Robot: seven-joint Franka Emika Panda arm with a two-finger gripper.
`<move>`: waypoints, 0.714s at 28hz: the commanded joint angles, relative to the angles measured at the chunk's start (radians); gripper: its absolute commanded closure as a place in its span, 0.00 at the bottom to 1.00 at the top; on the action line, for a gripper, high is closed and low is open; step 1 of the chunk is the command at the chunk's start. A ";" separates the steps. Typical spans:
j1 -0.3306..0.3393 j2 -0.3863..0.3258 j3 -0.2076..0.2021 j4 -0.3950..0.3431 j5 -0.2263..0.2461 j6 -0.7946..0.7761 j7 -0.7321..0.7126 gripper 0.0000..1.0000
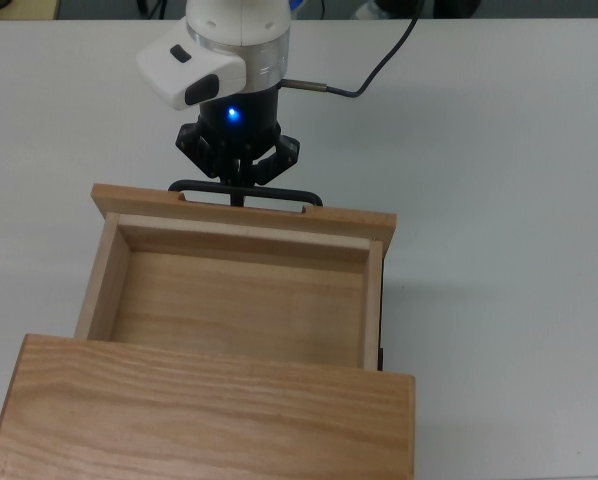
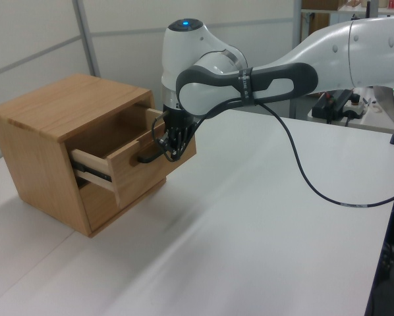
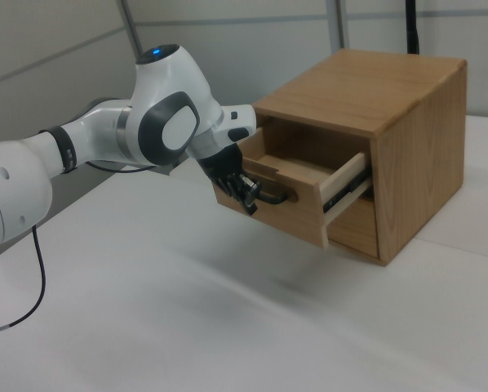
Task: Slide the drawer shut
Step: 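Push the drawer front with the gripper into the wooden cabinet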
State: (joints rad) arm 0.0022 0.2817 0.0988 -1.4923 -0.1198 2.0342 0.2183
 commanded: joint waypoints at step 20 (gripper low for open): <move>-0.013 0.108 -0.013 0.052 -0.101 0.377 0.023 1.00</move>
State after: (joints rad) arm -0.0113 0.3627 0.0916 -1.4650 -0.1879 2.3431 0.2217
